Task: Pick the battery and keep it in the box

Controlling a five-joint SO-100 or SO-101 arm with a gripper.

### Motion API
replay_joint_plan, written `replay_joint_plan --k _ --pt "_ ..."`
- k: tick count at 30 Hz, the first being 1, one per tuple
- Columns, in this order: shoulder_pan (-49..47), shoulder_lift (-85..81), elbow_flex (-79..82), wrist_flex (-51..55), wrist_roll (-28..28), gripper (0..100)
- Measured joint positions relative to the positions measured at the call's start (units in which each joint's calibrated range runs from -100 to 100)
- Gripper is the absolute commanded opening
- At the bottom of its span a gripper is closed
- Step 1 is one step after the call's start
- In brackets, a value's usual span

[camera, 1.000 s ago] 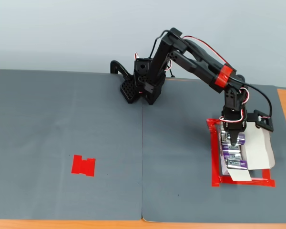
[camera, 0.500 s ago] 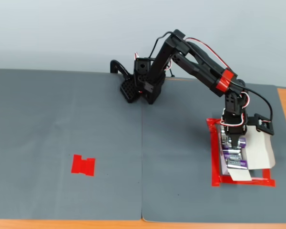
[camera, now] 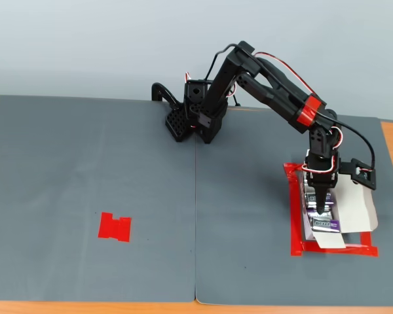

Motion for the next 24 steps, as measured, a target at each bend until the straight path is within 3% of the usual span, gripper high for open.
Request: replay_joint_plan --k 9,24 --pt "0.96 -5.01 0.00 0.00 0.00 2" --pt "10.98 -24.04 0.63 8.15 0.00 2"
